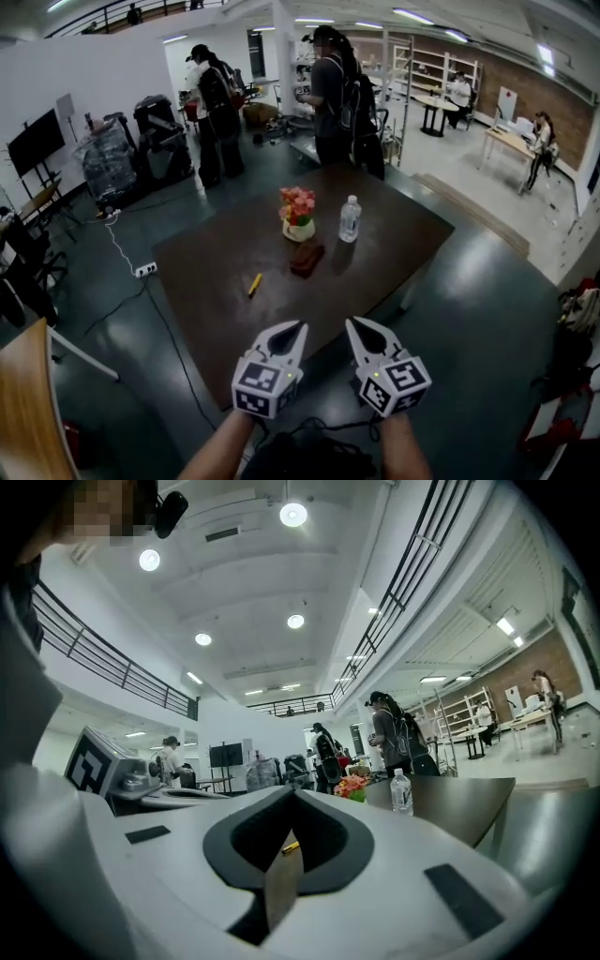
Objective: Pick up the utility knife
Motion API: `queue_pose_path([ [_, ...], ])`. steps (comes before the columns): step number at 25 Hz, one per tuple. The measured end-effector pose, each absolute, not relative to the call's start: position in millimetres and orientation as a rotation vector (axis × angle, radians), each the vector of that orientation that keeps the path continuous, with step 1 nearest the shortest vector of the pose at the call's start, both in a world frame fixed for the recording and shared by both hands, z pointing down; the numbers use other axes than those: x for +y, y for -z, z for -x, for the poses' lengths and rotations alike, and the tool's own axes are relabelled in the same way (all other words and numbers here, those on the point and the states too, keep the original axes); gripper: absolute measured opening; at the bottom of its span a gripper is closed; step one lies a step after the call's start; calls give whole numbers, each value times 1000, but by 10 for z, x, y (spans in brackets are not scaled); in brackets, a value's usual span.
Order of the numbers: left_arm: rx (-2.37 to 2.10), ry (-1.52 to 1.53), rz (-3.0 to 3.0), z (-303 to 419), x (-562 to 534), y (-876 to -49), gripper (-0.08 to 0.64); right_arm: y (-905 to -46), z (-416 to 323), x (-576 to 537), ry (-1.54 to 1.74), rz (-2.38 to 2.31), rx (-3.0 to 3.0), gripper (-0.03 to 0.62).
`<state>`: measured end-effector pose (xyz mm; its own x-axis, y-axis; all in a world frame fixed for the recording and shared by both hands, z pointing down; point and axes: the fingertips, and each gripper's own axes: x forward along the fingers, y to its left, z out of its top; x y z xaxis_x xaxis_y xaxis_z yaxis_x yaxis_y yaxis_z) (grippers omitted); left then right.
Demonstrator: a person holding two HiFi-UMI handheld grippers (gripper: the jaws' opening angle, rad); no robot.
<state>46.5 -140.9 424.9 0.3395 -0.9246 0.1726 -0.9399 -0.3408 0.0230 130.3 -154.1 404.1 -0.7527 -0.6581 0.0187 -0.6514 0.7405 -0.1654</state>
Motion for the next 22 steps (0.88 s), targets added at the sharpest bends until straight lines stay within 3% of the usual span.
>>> queue_pose_path([
  [22, -1920, -241, -2212, 739, -2568, -4719, 8, -4204, -131, -2714, 188, 873, 3153, 11],
])
